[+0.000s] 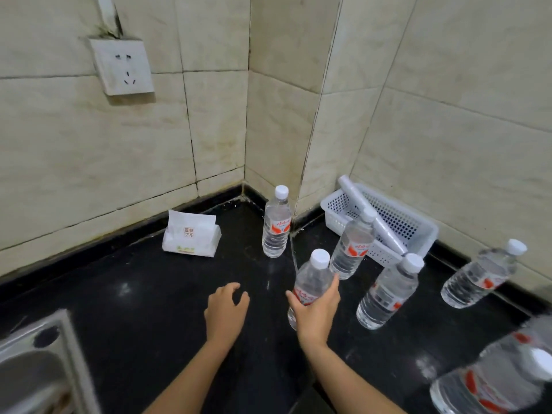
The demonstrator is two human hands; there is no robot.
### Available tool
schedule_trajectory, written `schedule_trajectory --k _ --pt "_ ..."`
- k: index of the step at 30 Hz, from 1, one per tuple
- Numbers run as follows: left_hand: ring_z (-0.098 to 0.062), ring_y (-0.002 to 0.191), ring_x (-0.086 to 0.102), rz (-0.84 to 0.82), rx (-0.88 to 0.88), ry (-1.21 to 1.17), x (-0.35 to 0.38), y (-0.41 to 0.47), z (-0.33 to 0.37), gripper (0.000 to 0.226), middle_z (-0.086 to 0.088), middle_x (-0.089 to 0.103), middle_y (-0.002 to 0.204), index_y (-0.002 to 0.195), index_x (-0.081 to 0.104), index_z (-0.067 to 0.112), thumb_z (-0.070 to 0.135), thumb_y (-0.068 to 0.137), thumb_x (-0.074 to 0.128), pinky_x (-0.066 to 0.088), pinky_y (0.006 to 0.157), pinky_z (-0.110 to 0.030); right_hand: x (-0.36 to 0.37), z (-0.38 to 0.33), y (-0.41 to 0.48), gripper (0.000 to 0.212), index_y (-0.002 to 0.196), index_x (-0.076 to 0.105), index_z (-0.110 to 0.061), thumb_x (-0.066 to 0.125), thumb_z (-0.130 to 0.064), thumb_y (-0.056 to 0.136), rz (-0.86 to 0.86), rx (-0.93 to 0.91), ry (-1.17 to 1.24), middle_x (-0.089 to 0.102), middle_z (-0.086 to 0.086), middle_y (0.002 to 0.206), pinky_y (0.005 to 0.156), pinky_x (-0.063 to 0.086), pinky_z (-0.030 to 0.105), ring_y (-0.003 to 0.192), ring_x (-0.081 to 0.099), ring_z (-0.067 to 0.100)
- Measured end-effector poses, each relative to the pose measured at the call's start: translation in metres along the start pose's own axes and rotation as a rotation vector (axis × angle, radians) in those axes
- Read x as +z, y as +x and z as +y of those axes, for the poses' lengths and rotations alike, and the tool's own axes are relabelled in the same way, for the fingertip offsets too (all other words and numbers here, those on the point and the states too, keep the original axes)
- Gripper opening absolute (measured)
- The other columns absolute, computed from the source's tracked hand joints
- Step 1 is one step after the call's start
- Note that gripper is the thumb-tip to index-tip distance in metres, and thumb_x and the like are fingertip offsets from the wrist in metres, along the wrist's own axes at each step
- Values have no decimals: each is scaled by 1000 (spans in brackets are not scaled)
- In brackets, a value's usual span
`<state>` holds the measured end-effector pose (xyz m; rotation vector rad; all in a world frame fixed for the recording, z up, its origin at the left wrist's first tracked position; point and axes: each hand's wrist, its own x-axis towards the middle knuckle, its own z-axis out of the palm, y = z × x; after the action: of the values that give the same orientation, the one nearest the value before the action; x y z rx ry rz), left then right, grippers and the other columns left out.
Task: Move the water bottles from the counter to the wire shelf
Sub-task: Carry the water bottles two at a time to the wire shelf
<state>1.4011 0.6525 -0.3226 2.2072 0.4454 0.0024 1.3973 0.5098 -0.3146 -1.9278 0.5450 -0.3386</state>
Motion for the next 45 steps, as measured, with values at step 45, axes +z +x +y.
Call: schedule_trajectory --k 45 --pt "-31 109 58 -318 168 -207 47 107 67 74 -9 60 121 126 41 18 24 64 80 42 90 -35 -12 12 57 89 127 28 -44 76 -8 61 -164 1 28 57 -24 99 72 43 2 90 55 -17"
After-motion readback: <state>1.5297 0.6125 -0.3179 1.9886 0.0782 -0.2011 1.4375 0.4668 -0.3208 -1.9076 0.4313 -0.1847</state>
